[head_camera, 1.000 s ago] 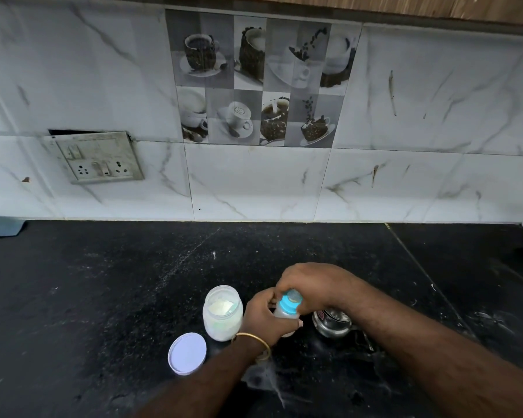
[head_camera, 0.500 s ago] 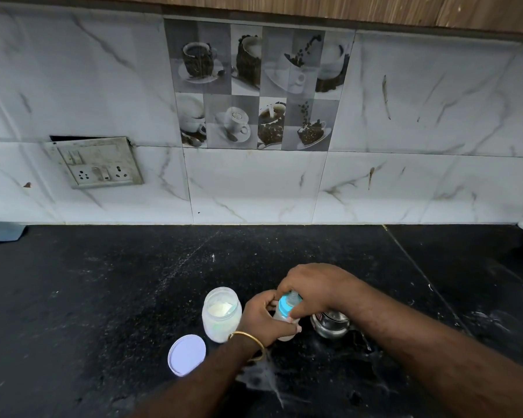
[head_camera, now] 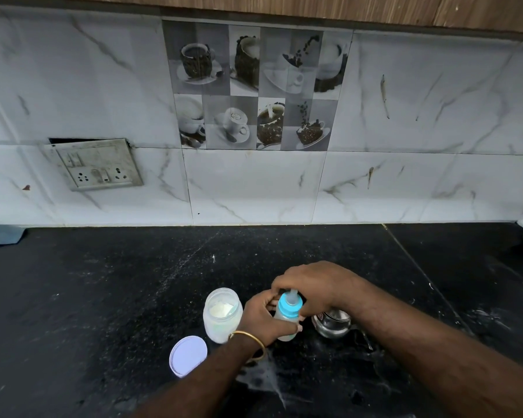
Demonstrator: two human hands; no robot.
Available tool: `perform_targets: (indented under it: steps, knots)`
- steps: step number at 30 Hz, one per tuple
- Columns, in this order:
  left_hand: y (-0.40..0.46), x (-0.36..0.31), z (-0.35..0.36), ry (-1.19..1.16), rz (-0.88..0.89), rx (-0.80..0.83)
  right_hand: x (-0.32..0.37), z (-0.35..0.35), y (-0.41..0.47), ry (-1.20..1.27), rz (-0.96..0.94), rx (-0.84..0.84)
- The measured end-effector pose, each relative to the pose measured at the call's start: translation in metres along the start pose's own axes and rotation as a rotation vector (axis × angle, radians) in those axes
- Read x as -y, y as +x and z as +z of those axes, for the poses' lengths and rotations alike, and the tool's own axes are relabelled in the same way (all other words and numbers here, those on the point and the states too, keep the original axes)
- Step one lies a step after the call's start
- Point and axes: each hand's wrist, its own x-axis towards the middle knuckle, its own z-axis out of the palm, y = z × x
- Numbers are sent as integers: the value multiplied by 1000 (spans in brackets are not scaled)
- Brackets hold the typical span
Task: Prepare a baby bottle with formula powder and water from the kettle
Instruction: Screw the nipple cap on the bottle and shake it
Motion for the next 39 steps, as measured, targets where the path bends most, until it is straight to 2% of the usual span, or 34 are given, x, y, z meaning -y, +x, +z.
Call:
perform_targets:
  steps: [5, 9, 13, 16, 19, 22, 26, 29, 34, 39]
  knots:
    - [3, 1, -2, 6, 18, 7, 3, 0, 4, -82, 93, -52]
    - [7, 1, -4, -8, 3, -16, -3, 0, 6, -37, 25, -6]
    - [12, -1, -6, -18, -2, -34, -7, 4, 10, -143, 44, -114]
    - [15, -5, -8, -32, 5, -24, -11, 4, 12, -146, -16, -172]
    - [16, -11, -11, -69, 16, -2, -14, 4, 15, -103, 5, -230]
    - [13, -17, -12, -115, 41, -11, -16, 10, 13, 69, 73, -308]
    - [12, -20, -13, -164, 86, -54, -21, 39, 12, 678, 98, -360]
    - [11, -23, -13, -178, 100, -41, -18, 61, 20, 927, 56, -367]
    - [10, -27, -10, -242, 88, -66, -11, 59, 27, 1152, 67, -361]
    - [5, -29, -4, -305, 10, 36, -10, 58, 25, 1260, -13, -520]
